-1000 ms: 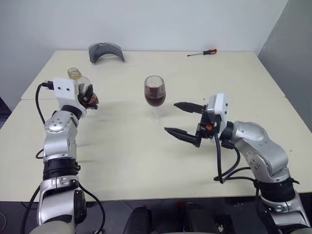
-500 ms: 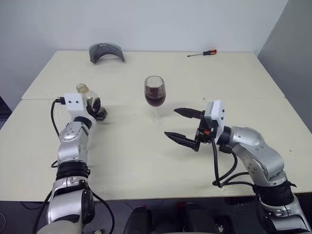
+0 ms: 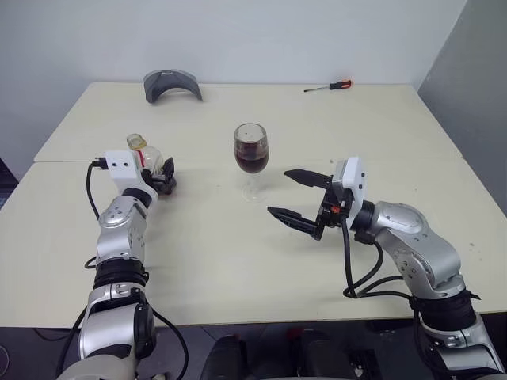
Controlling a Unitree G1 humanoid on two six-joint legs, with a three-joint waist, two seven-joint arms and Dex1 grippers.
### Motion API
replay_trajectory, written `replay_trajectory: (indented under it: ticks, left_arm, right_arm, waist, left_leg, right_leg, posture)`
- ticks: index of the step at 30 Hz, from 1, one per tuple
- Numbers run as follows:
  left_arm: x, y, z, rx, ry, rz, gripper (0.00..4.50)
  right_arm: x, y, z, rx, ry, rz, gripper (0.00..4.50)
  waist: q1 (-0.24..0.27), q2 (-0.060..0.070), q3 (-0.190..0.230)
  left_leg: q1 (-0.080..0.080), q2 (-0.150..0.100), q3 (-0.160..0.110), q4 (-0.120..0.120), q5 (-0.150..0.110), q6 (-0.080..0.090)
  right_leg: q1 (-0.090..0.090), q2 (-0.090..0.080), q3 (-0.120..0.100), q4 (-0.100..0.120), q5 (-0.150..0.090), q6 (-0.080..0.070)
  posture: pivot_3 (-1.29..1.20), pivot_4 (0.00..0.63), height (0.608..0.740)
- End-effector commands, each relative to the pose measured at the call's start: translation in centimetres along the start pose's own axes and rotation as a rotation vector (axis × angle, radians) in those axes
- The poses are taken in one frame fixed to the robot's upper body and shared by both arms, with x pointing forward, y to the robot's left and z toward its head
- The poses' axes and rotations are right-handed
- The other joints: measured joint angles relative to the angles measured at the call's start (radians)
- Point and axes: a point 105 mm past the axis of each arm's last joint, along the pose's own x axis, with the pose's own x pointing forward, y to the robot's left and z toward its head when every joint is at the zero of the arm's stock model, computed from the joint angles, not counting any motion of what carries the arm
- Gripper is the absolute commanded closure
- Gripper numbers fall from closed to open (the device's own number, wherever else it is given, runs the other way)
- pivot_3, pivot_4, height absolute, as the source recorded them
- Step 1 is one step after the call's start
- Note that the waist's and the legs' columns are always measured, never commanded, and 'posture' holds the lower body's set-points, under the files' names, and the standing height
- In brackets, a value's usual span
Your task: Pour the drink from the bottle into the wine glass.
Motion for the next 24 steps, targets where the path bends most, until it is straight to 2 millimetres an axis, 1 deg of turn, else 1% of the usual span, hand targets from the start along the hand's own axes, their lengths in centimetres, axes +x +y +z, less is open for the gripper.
replay_trajectory:
  ticks: [1, 3, 11, 16, 20, 24]
  left_arm:
    - [0.0, 0.4, 2.4, 0.008, -0.069, 0.003, 0.03]
    - [-0.3, 0.4, 2.5, 0.003, -0.071, 0.000, 0.03]
    - [-2.7, 0.1, 2.7, 0.022, -0.055, -0.006, 0.03]
    - [-5.0, -0.3, 2.8, 0.024, -0.030, 0.001, 0.03]
    - [-7.0, -0.4, 2.4, 0.012, 0.002, 0.023, 0.03]
    - [-8.4, -0.6, 2.4, -0.007, 0.026, 0.032, 0.03]
  right_arm:
    - [-0.1, -0.3, 1.4, -0.051, -0.036, -0.007, 0.00]
    - [-0.1, -0.3, 1.3, -0.050, -0.034, -0.006, 0.00]
    - [-0.2, -0.3, 1.2, -0.044, -0.033, -0.007, 0.00]
    - [-0.2, -0.3, 1.2, -0.041, -0.034, -0.008, 0.00]
    - [-0.1, -0.2, 1.0, -0.026, -0.039, -0.012, 0.00]
    - [-0.3, 0.0, 0.7, -0.009, -0.033, -0.017, 0.00]
  waist:
    - [0.000, 0.000, 0.000]
    - [0.000, 0.000, 0.000]
    - [0.000, 0.000, 0.000]
    - [0.000, 0.000, 0.000]
    - [0.000, 0.000, 0.000]
    - [0.001, 0.000, 0.000]
  left_leg:
    - [0.000, 0.000, 0.000, 0.000, 0.000, 0.000]
    - [0.000, 0.000, 0.000, 0.000, 0.000, 0.000]
    - [0.000, 0.000, -0.001, 0.000, 0.000, 0.000]
    - [0.000, 0.000, -0.001, 0.000, 0.000, 0.000]
    - [0.001, 0.000, -0.001, -0.001, 0.000, 0.000]
    - [0.002, 0.000, -0.002, -0.001, -0.001, 0.002]
  right_leg:
    - [0.000, 0.000, 0.000, 0.000, 0.000, 0.000]
    - [0.000, 0.000, 0.000, 0.000, 0.000, 0.000]
    - [0.000, 0.000, 0.000, 0.000, 0.000, 0.000]
    - [0.001, 0.000, 0.000, -0.001, 0.000, 0.000]
    - [0.002, 0.000, 0.000, -0.002, 0.000, 0.000]
    - [0.004, 0.000, -0.001, -0.003, 0.000, 0.000]
  posture:
    - [0.00, 0.150, 0.740]
    - [0.00, 0.150, 0.740]
    - [0.00, 0.150, 0.740]
    - [0.00, 0.150, 0.740]
    - [0.00, 0.150, 0.740]
    - [0.00, 0.150, 0.740]
